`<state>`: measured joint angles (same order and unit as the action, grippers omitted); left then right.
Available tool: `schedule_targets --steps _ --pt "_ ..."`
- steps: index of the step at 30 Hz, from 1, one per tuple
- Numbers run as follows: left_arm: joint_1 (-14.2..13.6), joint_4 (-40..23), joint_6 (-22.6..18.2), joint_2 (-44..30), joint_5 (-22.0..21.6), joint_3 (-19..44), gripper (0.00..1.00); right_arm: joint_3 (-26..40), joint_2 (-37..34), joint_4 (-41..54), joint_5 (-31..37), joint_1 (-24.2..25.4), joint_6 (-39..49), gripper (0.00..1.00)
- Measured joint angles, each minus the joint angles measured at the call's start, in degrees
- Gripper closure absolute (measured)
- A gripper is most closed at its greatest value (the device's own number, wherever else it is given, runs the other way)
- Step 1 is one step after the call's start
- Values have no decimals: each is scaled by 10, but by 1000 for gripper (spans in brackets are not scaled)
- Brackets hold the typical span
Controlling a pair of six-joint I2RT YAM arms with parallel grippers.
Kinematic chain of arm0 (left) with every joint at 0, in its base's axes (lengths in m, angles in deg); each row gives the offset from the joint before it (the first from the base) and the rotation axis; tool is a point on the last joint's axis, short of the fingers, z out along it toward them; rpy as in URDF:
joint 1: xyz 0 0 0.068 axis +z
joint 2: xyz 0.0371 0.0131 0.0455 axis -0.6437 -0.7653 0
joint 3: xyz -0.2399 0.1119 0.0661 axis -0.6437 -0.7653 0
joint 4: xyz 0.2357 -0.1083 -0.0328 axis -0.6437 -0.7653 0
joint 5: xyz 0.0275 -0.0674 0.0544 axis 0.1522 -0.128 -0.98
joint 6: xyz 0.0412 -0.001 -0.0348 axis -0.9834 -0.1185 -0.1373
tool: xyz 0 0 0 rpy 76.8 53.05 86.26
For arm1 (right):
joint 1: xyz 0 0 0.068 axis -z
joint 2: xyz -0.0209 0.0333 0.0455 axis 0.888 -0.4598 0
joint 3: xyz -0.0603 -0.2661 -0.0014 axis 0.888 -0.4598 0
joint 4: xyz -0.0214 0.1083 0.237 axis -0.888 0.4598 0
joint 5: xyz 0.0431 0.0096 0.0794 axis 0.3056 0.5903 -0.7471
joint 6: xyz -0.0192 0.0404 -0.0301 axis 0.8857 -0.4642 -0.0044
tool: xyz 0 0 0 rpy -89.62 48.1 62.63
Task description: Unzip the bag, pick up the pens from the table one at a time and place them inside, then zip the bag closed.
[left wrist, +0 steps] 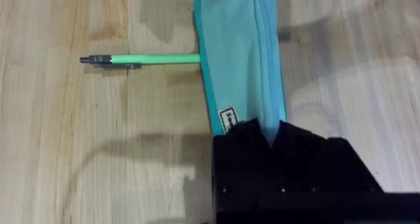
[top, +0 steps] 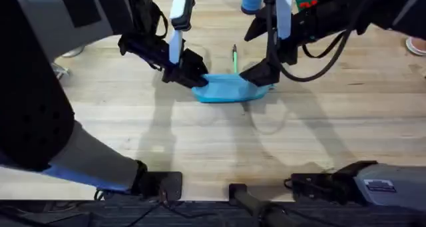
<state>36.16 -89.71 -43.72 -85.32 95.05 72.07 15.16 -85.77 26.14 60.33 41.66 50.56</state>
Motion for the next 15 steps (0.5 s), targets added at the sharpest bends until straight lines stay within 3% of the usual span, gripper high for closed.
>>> schedule_targets --steps 12,15 --pt "0 0 0 0 0 0 959 0 1 0 4 0 -22 5" --pt "0 0 0 0 0 0 959 0 12 0 32 0 -42 5"
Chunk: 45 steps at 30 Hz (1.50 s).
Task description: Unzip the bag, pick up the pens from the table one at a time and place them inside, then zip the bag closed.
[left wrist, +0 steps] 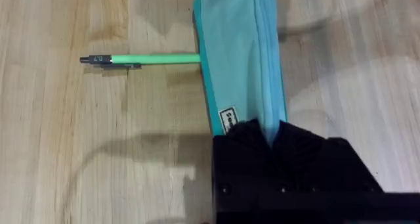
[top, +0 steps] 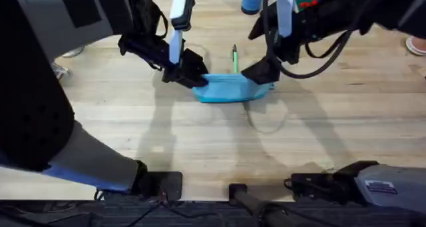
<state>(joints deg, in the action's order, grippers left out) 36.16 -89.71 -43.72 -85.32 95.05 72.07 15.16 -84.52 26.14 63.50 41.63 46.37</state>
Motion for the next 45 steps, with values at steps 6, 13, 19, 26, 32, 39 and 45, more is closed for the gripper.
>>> schedule_targets --steps 6,13,19,26,32,39,45 --pt "0 0 0 0 0 0 959 0 49 0 88 0 -89 5" --pt "0 0 0 0 0 0 959 0 98 24 131 0 -148 5" --pt "0 0 0 0 0 0 959 1 107 105 145 0 -159 5" --pt "0 0 0 0 0 0 959 1 119 126 200 0 -164 5" --pt "0 0 0 0 0 0 959 1 175 152 237 0 -164 5" --pt "0 0 0 0 0 0 959 1 218 198 270 1 -158 5" --pt "0 10 0 0 0 0 959 1 230 239 274 1 -74 5"
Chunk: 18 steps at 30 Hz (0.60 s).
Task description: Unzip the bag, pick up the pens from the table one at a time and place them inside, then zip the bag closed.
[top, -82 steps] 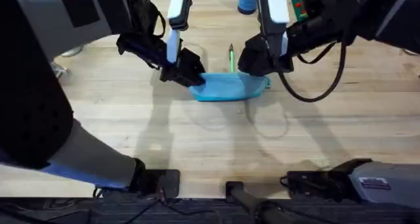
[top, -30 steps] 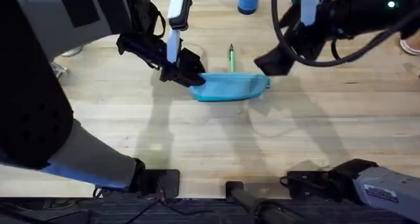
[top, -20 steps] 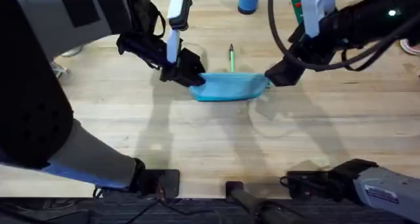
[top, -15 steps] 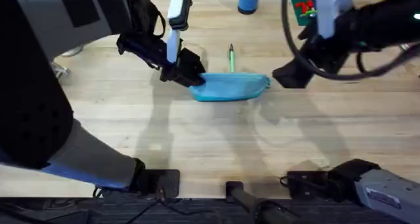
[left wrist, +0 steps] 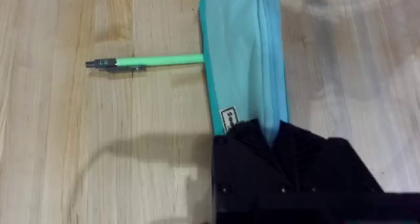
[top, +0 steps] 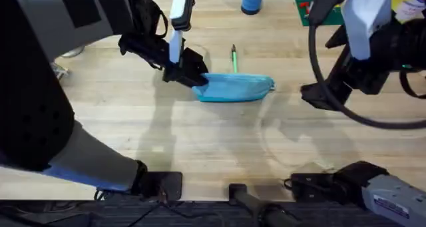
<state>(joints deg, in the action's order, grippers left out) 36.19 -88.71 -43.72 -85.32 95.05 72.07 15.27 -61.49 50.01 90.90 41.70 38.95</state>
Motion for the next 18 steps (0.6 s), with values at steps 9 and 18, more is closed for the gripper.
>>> schedule_targets --steps 9,18 --pt "0 0 0 0 0 0 959 0 0 2 0 0 147 5" --pt "0 -1 0 0 0 0 959 0 0 4 -1 0 163 5"
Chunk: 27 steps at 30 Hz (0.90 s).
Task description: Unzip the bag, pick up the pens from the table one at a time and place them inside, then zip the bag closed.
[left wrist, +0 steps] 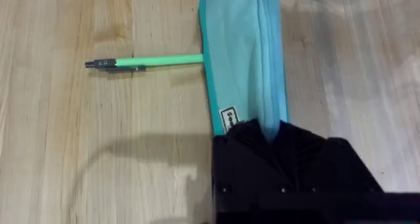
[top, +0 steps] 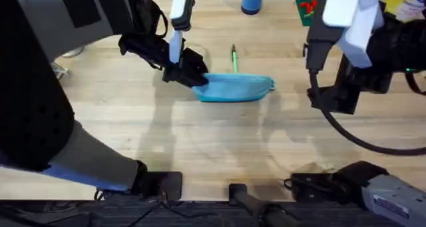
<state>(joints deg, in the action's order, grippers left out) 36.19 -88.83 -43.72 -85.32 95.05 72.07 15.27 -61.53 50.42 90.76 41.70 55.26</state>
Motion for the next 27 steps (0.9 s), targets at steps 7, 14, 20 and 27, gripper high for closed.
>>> schedule_targets --steps 7,14,20,27 --pt "0 0 0 0 0 0 959 0 0 0 -12 0 1 5" --pt "0 0 0 0 0 0 959 0 -2 0 -15 0 2 5" --pt "0 0 0 0 0 0 959 0 -35 0 -33 0 2 5" --pt "0 0 0 0 0 0 959 0 -88 -1 -44 0 2 5"
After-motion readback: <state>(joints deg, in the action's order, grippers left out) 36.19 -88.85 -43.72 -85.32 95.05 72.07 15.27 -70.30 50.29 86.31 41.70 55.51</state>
